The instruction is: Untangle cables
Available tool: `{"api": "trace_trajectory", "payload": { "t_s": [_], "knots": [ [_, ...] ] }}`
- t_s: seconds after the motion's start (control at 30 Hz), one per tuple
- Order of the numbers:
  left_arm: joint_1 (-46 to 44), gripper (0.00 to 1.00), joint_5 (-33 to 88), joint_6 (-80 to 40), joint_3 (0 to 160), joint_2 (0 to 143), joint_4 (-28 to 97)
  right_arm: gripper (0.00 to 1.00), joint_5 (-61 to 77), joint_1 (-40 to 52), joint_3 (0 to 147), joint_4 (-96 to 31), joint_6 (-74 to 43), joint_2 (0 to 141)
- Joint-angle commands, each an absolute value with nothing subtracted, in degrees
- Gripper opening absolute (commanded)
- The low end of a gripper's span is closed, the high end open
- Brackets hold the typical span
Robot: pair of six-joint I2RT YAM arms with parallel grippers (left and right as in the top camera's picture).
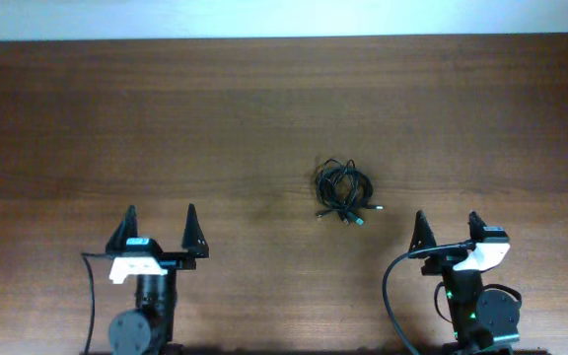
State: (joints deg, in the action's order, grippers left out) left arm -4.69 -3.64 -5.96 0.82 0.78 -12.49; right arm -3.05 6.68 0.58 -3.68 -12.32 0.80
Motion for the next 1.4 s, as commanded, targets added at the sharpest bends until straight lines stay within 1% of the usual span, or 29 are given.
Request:
{"api": "trace_trajectory", "payload": {
  "t_s": [0.0,0.07,0.23,0.3,0.43,0.5,0.7,0.87,0.93,1.07,1.1,1.23,1.27,1.3,1.33,1.37],
  "knots": [
    [-4.3,0.99,5.3,-5.1,5.7,0.3,-16.1,0.98,2.7,6.3,1.9,-3.6,-15.9,0.5],
    [-4.3,0.99,7.5,-5.1,9.6,0.3,-14.6,0.98,4.6,6.3,3.9,-2.7,-15.9,0.5],
    [-4.3,0.99,7.8,-5.0,23.2,1.9,-1.4,0.98,7.0,6.3,13.8,-2.5,-15.0,0.5],
    [-4.3,0.99,7.8,-5.0,30.5,5.1,4.9,0.98,7.1,6.3,19.1,-3.3,-15.0,1.3],
    [-4.3,0.99,7.8,-5.1,40.8,12.7,12.2,0.98,7.2,6.3,28.2,-6.9,-15.0,5.3],
    [-4.3,0.99,9.5,-5.1,47.1,19.0,16.3,0.98,7.2,6.3,33.6,-10.0,-15.0,9.0],
    [-4.3,0.99,22.1,-5.1,68.4,41.6,32.5,0.98,11.4,6.3,50.4,-25.2,-15.0,23.7],
    [-4.4,0.99,29.2,-5.1,82.6,60.7,49.6,0.98,15.4,6.3,64.1,-42.3,-12.0,39.0],
    [-4.7,0.99,32.4,-5.1,85.4,67.3,54.6,0.99,15.5,6.3,69.4,-49.5,-12.0,46.0],
    [-6.9,0.99,38.6,-5.1,86.0,78.8,57.8,0.98,15.5,6.3,74.5,-57.6,-12.0,57.1],
    [-7.5,0.99,39.7,-5.1,86.0,81.6,57.8,0.98,15.5,6.3,74.7,-57.9,-12.0,59.2],
    [-10.3,0.99,40.1,-7.3,86.0,92.3,57.8,0.98,14.2,6.3,74.7,-60.9,-12.0,67.1],
    [-11.3,0.97,40.1,-8.3,86.0,95.2,57.8,0.99,14.2,6.3,74.7,-61.4,-12.0,69.1],
    [-12.3,0.78,40.1,-8.3,86.0,97.3,57.7,0.95,14.2,6.3,74.7,-61.6,-12.0,70.5],
    [-14.5,0.08,39.6,-8.3,86.0,101.6,57.7,0.72,14.2,6.3,74.6,-61.6,-11.6,73.3],
    [-15.6,0.0,39.2,-8.3,86.0,103.6,57.6,0.44,14.2,6.3,74.6,-61.6,-10.8,74.6]
  ]
}}
